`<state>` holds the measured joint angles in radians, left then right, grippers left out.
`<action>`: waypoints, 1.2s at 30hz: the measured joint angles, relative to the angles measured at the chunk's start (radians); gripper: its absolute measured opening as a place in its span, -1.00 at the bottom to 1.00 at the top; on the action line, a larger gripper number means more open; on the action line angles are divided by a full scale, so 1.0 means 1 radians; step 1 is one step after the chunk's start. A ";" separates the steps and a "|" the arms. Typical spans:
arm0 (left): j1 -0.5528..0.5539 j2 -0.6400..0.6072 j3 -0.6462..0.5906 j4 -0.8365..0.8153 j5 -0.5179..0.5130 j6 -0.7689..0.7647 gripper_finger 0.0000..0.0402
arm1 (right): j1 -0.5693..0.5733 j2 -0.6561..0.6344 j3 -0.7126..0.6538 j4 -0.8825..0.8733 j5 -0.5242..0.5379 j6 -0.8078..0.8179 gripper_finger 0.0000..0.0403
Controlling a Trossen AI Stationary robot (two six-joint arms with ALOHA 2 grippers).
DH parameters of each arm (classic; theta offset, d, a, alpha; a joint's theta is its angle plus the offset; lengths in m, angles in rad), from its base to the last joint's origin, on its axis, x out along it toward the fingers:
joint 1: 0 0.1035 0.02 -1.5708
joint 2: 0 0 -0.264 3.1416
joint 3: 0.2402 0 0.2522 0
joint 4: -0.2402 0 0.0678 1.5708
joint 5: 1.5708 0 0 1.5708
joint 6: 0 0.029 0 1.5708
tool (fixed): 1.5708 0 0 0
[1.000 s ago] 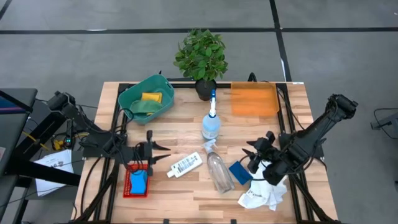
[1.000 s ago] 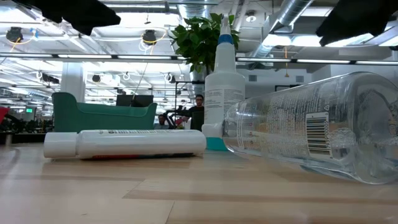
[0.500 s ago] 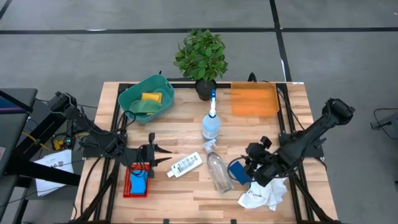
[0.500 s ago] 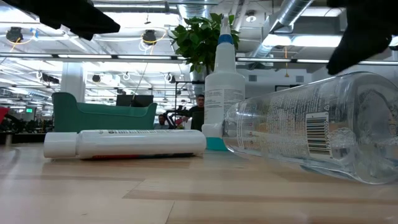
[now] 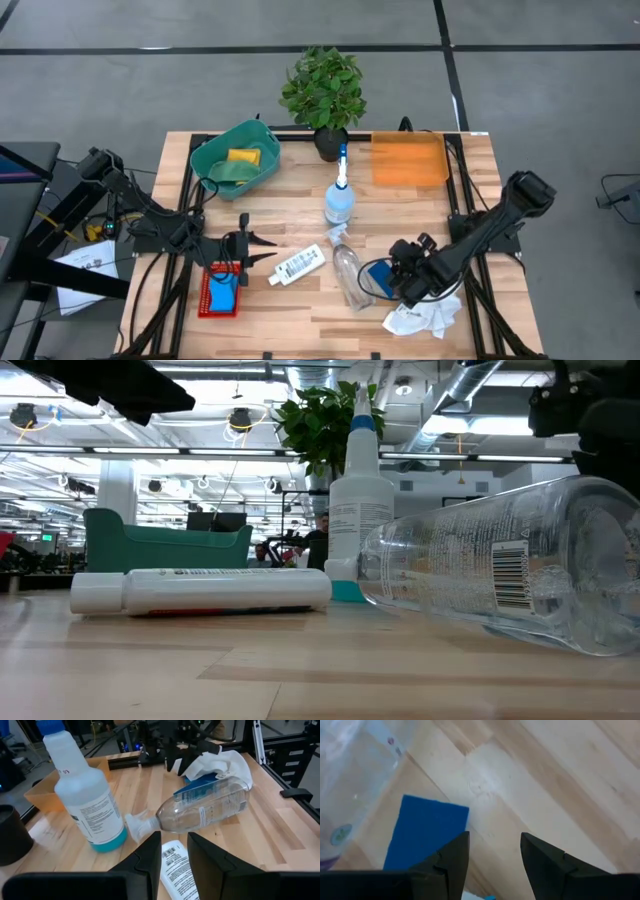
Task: Pick & Place Kitchen Items
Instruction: Put the blue sponge into the red bin
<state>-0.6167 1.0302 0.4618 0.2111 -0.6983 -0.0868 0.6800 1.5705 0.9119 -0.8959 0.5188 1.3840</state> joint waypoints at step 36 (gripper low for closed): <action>0.000 0.000 0.000 0.018 0.001 0.000 -0.55 | 0.200 0.007 0.000 0.185 -0.120 -0.575 -0.15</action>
<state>-0.6167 1.0298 0.4618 0.2291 -0.6976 -0.0868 0.8801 1.5772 0.9115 -0.7111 0.3984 0.8089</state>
